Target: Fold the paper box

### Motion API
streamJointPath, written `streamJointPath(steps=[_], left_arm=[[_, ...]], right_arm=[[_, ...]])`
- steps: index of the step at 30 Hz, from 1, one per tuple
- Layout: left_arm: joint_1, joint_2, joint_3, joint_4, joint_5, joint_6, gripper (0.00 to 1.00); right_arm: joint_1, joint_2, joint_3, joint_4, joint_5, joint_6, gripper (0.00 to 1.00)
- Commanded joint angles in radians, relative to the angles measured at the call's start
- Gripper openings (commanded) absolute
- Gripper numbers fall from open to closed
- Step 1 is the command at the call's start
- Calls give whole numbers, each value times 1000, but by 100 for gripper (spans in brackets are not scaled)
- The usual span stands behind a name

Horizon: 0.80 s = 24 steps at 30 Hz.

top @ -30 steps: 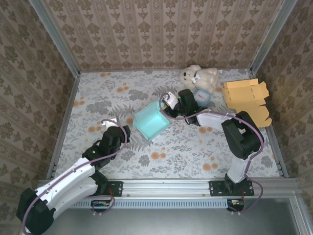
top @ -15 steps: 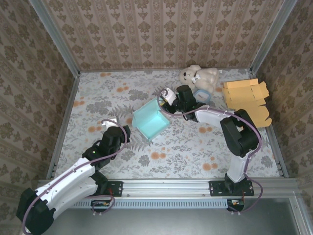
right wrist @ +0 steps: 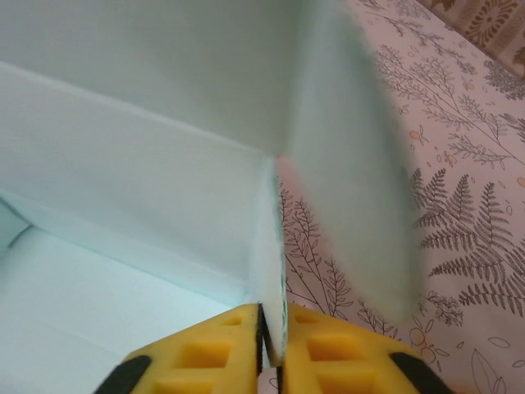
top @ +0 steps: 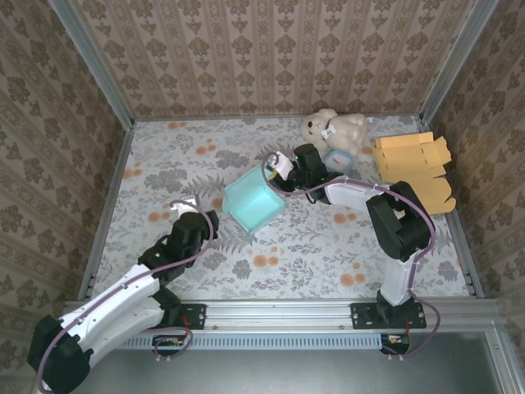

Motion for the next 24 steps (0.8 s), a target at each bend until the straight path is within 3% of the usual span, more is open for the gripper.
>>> streamJointPath(steps=[1, 5, 12, 24], left_arm=[[-6, 3, -11, 21, 3, 16, 37], [-6, 2, -12, 20, 1, 12, 37], [10, -7, -18, -3, -32, -25, 35], [293, -84, -57, -3, 218, -181, 31]], right_arm=[[14, 9, 24, -9, -32, -16, 9], [26, 7, 8, 5, -9, -14, 0], [71, -41, -87, 85, 119, 25, 0], [122, -125, -267, 233, 341, 158, 0]])
